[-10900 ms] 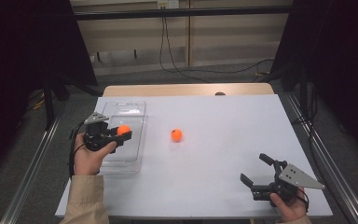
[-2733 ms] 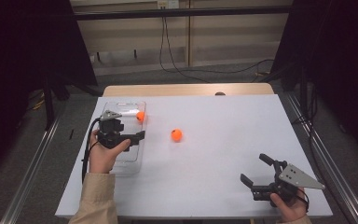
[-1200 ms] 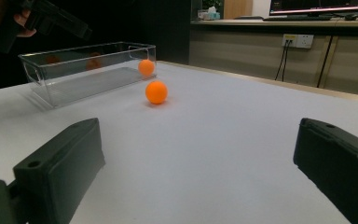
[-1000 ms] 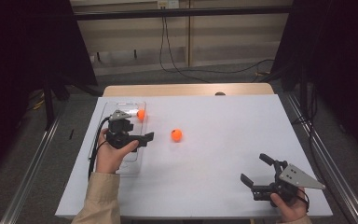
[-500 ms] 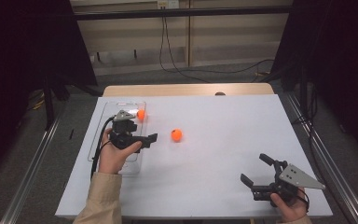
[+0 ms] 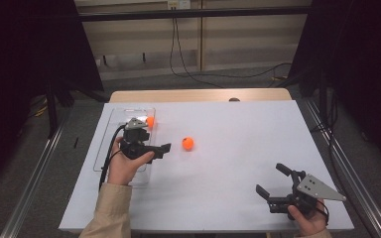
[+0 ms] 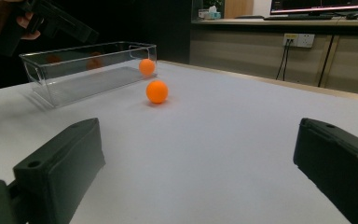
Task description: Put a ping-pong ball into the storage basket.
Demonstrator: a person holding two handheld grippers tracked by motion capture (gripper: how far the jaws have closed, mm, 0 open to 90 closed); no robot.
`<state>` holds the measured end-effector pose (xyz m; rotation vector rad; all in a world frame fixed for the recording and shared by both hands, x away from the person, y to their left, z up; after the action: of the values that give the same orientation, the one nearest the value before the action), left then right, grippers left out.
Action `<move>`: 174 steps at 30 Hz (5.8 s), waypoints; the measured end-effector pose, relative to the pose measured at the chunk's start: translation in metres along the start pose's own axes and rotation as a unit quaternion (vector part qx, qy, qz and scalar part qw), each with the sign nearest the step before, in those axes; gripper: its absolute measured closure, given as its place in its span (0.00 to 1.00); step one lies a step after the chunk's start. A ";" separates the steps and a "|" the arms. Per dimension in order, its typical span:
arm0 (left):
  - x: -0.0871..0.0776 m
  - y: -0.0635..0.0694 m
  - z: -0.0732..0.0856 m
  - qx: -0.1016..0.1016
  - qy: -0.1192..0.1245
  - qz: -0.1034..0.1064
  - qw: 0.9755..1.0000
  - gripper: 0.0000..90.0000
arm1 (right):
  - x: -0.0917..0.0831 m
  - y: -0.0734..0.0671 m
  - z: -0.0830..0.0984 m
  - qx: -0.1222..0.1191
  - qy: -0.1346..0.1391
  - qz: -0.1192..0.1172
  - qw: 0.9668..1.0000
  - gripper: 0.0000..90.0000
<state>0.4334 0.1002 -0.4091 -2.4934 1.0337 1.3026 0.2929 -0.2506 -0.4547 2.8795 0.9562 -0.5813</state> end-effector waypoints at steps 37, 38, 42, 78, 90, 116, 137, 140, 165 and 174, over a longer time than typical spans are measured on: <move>0.016 0.012 0.000 0.021 -0.012 0.003 1.000 0.11 | 0.000 0.000 0.000 0.000 0.001 0.000 1.000 0.01; 0.017 0.013 0.000 0.021 -0.011 0.004 1.000 0.11 | 0.000 0.000 0.000 0.000 0.001 0.000 1.000 0.01; 0.020 0.015 0.000 0.024 -0.015 0.006 1.000 0.11 | 0.000 0.000 0.000 0.000 0.001 0.000 1.000 0.01; 0.037 0.021 0.003 0.025 -0.022 0.002 0.999 0.10 | -0.001 0.000 0.000 -0.001 0.002 -0.001 1.000 0.01; 0.041 0.023 0.003 0.025 -0.024 -0.004 0.999 0.10 | -0.001 0.000 0.000 0.000 0.002 -0.001 1.000 0.01; 0.053 0.023 0.003 0.023 -0.027 -0.012 0.999 0.10 | -0.001 0.000 0.000 -0.001 0.002 0.000 1.000 0.01; 0.063 0.026 0.002 0.027 -0.025 -0.010 0.999 0.08 | -0.001 0.000 -0.001 0.000 0.002 -0.002 1.000 0.01; 0.065 0.025 0.002 0.031 -0.027 -0.012 0.999 0.08 | -0.001 0.000 -0.001 0.000 0.002 -0.002 1.000 0.01; 0.074 0.026 0.003 0.031 -0.029 -0.020 0.999 0.08 | -0.001 0.000 -0.001 0.000 0.003 -0.002 1.000 0.01; 0.077 0.028 0.002 0.037 -0.033 -0.024 0.998 0.08 | -0.001 0.000 -0.001 0.001 0.004 -0.002 1.000 0.01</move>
<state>0.4446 0.0411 -0.4641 -2.3896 0.9815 1.3004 0.2925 -0.2511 -0.4536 2.8835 0.9619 -0.5721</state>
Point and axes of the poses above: each handheld gripper's, and its own axes: x roughly forward along the jaws, z roughly out of its underside, y roughly to its right, the point moved 7 cm from there along x, roughly forward along the jaws, and after that the axes turned 12 degrees about -y, right-handed, at the moved point
